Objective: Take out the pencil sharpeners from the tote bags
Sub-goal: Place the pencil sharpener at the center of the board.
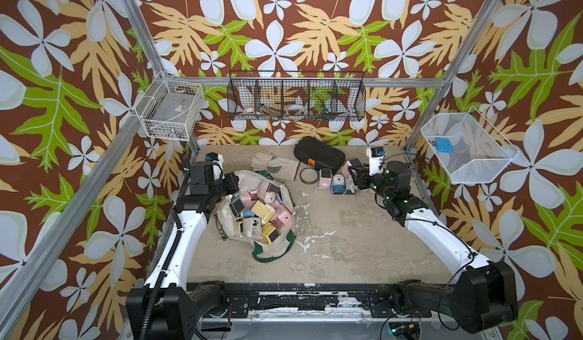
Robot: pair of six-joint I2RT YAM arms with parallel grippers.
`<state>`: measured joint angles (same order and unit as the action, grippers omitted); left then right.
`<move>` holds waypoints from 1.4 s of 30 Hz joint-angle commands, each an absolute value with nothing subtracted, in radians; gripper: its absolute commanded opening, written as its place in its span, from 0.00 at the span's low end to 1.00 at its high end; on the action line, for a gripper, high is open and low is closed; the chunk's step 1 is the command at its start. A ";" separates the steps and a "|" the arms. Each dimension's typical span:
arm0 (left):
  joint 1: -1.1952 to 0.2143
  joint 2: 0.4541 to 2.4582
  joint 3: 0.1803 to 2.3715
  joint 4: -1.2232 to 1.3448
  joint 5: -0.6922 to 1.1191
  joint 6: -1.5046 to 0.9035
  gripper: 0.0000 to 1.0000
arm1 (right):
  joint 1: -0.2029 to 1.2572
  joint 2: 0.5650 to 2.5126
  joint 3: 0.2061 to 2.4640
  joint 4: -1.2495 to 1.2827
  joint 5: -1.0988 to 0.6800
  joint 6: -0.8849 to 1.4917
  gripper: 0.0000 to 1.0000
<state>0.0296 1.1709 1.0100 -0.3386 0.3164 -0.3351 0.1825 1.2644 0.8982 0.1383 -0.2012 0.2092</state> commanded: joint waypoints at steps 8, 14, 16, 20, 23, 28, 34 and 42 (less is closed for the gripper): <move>0.029 1.166 1.011 -0.259 0.360 -0.357 0.00 | 0.030 1.265 0.827 0.204 0.112 0.268 0.37; 0.030 1.164 1.011 -0.259 0.365 -0.357 0.00 | -0.042 1.283 0.786 0.233 0.224 0.287 0.36; 0.030 1.164 1.010 -0.257 0.367 -0.359 0.00 | -0.076 1.292 0.773 0.257 0.221 0.311 0.36; 0.029 1.163 1.009 -0.256 0.370 -0.359 0.00 | -0.119 1.377 0.807 0.254 0.177 0.336 0.36; 0.029 1.161 1.010 -0.256 0.370 -0.359 0.00 | -0.125 1.450 0.834 0.263 0.157 0.339 0.36; 0.030 1.161 1.009 -0.255 0.367 -0.359 0.00 | -0.129 1.566 0.909 0.247 0.162 0.327 0.36; 0.029 1.160 1.012 -0.256 0.367 -0.358 0.00 | -0.145 1.675 0.971 0.225 0.135 0.333 0.36; 0.029 1.160 1.010 -0.257 0.367 -0.359 0.00 | -0.146 1.735 0.997 0.206 0.126 0.319 0.40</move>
